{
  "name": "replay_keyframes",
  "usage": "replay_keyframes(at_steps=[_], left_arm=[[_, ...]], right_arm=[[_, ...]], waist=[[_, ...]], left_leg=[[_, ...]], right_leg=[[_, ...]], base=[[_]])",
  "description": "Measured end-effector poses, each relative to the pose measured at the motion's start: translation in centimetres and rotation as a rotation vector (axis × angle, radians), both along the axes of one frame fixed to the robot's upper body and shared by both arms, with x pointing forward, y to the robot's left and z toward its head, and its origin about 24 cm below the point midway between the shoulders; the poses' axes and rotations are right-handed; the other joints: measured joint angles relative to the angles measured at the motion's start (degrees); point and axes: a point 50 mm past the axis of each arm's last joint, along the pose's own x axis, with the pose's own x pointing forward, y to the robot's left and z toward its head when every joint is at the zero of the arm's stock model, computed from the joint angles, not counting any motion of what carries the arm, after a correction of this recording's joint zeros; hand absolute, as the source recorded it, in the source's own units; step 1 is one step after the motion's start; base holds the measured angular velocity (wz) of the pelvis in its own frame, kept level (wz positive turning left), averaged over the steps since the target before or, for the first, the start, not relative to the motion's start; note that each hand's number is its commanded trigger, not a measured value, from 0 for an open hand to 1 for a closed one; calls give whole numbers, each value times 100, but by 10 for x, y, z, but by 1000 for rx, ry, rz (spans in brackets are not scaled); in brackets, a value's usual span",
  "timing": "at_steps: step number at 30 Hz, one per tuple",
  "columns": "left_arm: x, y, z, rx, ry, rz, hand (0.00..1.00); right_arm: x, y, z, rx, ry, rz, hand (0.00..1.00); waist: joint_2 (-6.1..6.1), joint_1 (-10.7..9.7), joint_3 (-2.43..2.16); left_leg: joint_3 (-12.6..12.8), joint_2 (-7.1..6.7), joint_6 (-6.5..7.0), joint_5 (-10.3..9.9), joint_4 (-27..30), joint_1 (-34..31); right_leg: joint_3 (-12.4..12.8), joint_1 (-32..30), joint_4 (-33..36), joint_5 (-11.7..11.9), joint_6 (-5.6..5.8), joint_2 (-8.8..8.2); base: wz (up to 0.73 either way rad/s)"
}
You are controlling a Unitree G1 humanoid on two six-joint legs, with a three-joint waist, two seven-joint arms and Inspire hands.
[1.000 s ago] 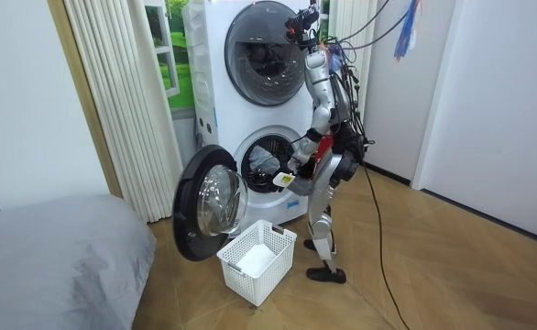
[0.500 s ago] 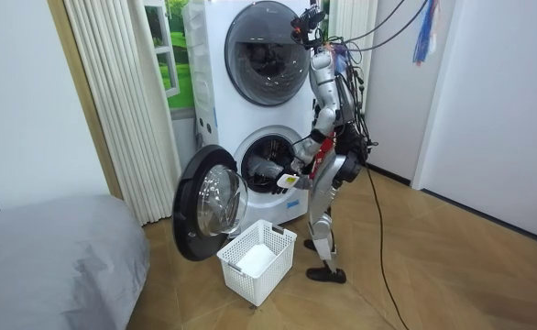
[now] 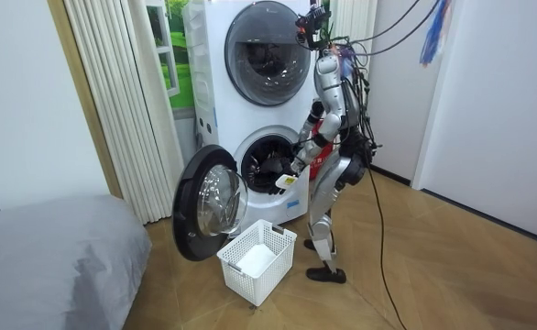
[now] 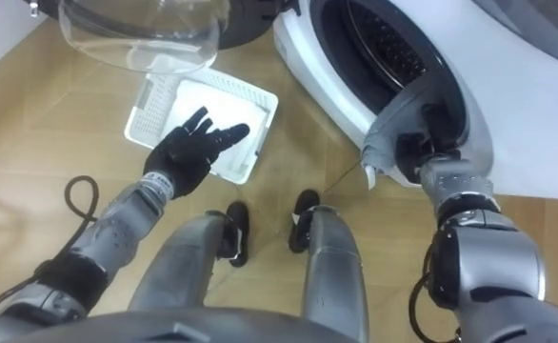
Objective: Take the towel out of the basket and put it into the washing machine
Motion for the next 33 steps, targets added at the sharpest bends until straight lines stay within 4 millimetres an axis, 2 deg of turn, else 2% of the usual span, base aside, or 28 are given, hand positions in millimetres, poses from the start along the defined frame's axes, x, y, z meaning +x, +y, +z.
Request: replay_keyframes(at_steps=[1, 2, 9, 12, 22, 25, 27, 30, 33], left_arm=[[0, 1, 0, 1, -2, 2, 0], [1, 2, 0, 11, -4, 3, 0], [3, 7, 2, 34, -24, 23, 0], [5, 8, 4, 31, -33, 35, 0], [8, 8, 6, 74, -57, 22, 0], [4, 10, 1, 103, -37, 9, 0], [0, 10, -5, 114, -9, 0, 0], [-4, 15, -11, 156, 15, -14, 0], [-12, 26, -21, 230, 62, -26, 0]], right_arm=[[2, 0, 1, 0, -2, 0, 17], [4, 0, 4, -2, -5, 2, 0], [10, 1, 10, 15, 4, -14, 0], [15, 2, 14, 39, -19, -27, 0], [14, 1, 13, 46, -34, -66, 0], [5, 1, 5, 47, -29, -85, 0], [-1, 0, 0, 39, -17, -87, 0], [-13, 0, -10, 17, -19, -92, 0], [-25, 1, -19, 9, -24, -97, 0]], waist=[[-12, -2, 4], [-16, -9, 6], [-56, -48, 22], [-57, -131, 21], [-46, -133, 20], [-25, -118, 24], [40, -89, 37], [99, 47, 27], [166, 39, 4]], left_leg=[[22, -6, 13, -3, 4, -1], [44, -6, 30, -12, 25, -7], [54, -27, 58, -15, 31, -26], [54, -66, 83, -2, 13, -62], [6, -87, 116, -13, 1, -48], [-53, -84, 118, -10, -97, 157], [-63, -77, 121, -7, -236, 390], [0, -24, 120, 0, -464, 659], [-24, -3, 110, 10, -696, 901]], right_leg=[[29, -31, 31, -4, 7, -10], [45, -52, 50, 0, 17, -10], [51, -68, 50, 3, 48, -32], [60, -121, 63, -1, 73, -66], [-22, -40, 11, -12, 121, -98], [-97, 210, -118, -16, 127, -89], [-101, 450, -282, 5, 160, -19], [-36, 700, -560, 64, 190, 82], [-80, 959, -777, 89, 201, 102]], base=[[-15], [-11], [-1], [0], [4], [7], [-3], [-18], [-4]])
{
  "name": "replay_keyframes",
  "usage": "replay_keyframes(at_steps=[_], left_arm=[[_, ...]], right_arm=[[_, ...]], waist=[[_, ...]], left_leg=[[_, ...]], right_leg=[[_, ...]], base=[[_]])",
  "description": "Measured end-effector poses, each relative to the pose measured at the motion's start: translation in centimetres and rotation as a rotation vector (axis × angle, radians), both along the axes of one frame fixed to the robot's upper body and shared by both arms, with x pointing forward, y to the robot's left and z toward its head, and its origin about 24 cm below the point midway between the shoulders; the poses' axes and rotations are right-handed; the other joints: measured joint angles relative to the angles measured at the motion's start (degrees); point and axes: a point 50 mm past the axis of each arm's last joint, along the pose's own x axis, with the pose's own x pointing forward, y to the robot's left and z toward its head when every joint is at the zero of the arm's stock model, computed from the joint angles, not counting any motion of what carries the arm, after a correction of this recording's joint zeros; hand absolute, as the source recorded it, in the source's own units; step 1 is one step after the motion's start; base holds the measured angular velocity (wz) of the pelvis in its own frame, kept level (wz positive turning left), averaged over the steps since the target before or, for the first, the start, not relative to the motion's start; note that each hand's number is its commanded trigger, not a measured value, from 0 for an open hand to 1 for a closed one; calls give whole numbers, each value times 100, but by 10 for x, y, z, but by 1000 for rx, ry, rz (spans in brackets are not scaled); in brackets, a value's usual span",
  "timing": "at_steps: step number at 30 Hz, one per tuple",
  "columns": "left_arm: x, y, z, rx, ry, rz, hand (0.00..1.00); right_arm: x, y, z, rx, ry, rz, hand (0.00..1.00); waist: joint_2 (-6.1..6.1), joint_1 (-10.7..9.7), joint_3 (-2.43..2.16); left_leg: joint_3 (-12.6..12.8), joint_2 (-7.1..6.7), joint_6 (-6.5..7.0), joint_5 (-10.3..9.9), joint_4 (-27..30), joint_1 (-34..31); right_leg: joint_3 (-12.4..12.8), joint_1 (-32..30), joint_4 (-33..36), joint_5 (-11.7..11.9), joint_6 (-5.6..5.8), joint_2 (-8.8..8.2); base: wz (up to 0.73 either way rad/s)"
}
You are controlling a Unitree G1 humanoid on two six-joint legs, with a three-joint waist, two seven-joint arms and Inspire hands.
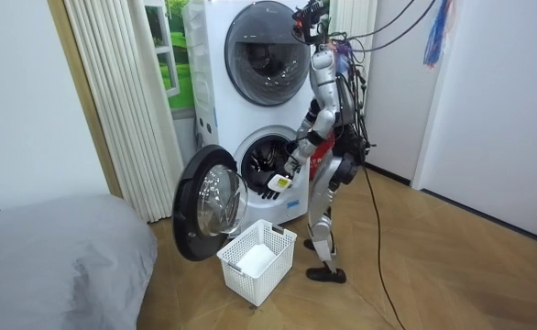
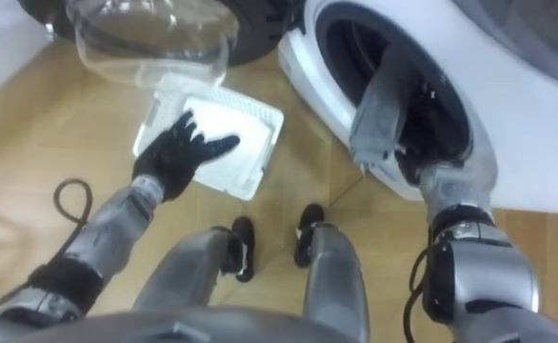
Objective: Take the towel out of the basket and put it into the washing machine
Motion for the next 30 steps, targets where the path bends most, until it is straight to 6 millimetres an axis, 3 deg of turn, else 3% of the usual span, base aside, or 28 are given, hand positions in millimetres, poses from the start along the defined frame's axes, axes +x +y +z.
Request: replay_keyframes(at_steps=[4, 9, 10, 12, 13, 15, 19, 21, 23, 30], left_arm=[[-15, 10, -16, 100, 76, -24, 0], [-57, 38, -39, 188, 202, 46, 0], [-63, 42, -41, 199, 219, 56, 0], [-88, 58, -50, 258, 289, 82, 0], [-95, 61, -52, 276, 310, 86, 0], [-122, 73, -58, 320, 380, 117, 0], [-159, 85, -63, 362, 480, 175, 0], [-180, 89, -67, 405, 551, 177, 0], [-186, 89, -68, 433, 580, 161, 0], [-198, 95, -70, 508, 634, 120, 0]], right_arm=[[-24, 3, -17, -13, 7, -5, 0], [-75, 1, -44, -73, 64, 19, 0], [-81, 1, -46, -75, 71, 21, 0], [-108, 2, -57, -92, 109, 46, 0], [-113, 2, -58, -99, 117, 56, 0], [-145, 0, -67, -134, 200, 115, 0], [-187, 2, -76, -157, 302, 196, 0], [-209, 6, -80, -185, 396, 321, 0], [-219, 9, -82, -216, 444, 441, 0], [-230, 14, -85, -299, 563, 782, 0]], waist=[[59, -3, -15], [223, -20, -125], [225, -32, -130], [228, -37, -197], [236, -35, -207], [223, -43, -251], [144, -103, -298], [108, -213, -310], [112, -237, -303], [148, -317, -289]], left_leg=[[-28, 15, -17, 11, -225, 386], [-107, 13, -27, 16, -689, 1120], [-108, 13, -31, 19, -746, 1213], [-121, 18, -44, 27, -1008, 1565], [-131, 18, -50, 33, -1071, 1660], [-148, 22, -61, 41, -1292, 2006], [-149, 44, -86, 56, -1538, 2432], [-143, 67, -95, 60, -1680, 2701], [-144, 81, -104, 60, -1760, 2823], [-103, 111, -136, 68, -1947, 3206]], right_leg=[[-61, 398, -261, -7, 30, 92], [-232, 1166, -719, -24, 68, 133], [-233, 1252, -760, -22, 73, 142], [-220, 1598, -988, -7, 113, 195], [-231, 1696, -1047, 1, 125, 206], [-270, 2026, -1223, 4, 136, 239], [-275, 2424, -1407, -2, 146, 299], [-279, 2711, -1570, 2, 153, 344], [-278, 2842, -1634, 6, 160, 369], [-192, 3189, -1808, 19, 171, 459]], base=[[1], [4], [-3], [0], [0], [0], [0], [0], [0], [-3]])
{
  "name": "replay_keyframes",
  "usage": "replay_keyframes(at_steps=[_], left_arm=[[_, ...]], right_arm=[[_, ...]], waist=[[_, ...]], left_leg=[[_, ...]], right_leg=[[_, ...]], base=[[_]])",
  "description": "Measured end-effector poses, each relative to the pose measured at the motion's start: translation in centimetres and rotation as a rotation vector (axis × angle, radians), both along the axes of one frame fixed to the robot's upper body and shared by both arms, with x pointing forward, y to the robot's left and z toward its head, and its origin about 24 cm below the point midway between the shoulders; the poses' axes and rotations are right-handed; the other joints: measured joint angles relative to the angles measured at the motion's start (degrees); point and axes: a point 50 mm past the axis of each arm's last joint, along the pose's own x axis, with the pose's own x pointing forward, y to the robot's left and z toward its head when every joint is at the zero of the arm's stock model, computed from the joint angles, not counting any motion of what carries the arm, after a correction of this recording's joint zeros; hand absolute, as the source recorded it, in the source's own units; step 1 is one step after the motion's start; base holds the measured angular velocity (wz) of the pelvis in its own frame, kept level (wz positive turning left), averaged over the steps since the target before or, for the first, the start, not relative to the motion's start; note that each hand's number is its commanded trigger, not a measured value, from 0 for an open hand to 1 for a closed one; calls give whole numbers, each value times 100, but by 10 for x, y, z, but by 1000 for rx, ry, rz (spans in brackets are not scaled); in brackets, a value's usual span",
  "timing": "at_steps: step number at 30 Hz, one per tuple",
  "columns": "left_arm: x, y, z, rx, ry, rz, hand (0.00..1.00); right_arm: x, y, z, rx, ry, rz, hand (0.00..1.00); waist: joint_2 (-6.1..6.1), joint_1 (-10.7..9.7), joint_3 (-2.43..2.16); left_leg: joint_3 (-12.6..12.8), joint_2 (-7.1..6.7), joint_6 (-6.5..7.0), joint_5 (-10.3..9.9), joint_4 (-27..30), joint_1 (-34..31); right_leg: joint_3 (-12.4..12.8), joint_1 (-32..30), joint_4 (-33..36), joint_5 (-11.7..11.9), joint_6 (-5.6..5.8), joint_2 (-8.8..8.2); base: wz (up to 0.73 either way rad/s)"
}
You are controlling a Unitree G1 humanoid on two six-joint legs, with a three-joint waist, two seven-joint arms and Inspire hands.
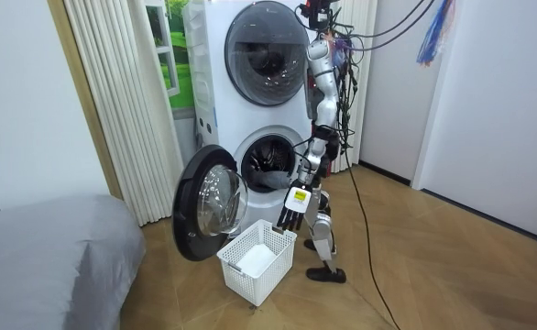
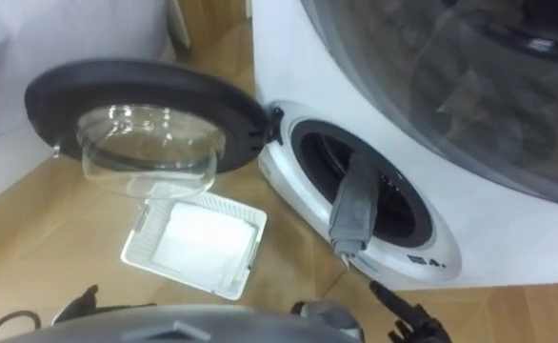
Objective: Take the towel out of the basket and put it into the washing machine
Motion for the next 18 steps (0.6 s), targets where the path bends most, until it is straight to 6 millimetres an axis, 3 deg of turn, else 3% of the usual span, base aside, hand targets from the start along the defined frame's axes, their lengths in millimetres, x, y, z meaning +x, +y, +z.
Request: replay_keyframes(at_steps=[6, 12, 18], left_arm=[[-11, 3, -2, 29, 91, -48, 0], [-24, 0, -6, 52, 234, -162, 0], [-29, -8, -9, 31, 292, -165, 0]], right_arm=[[-6, 5, -2, -13, 109, 270, 0], [-5, 7, -2, -30, 140, 367, 0], [-1, 9, -3, -31, 151, 404, 0]], waist=[[24, 5, 5], [10, -5, 18], [-8, -19, 29]], left_leg=[[54, 14, -6, 3, -78, 127], [139, 42, -16, -3, -121, 245], [158, 94, -60, -30, -175, 419]], right_leg=[[-11, 104, -97, 1, 2, 25], [89, 228, -197, 15, 8, 71], [147, 374, -217, 15, 8, 137]], base=[[-3], [-3], [-4]])
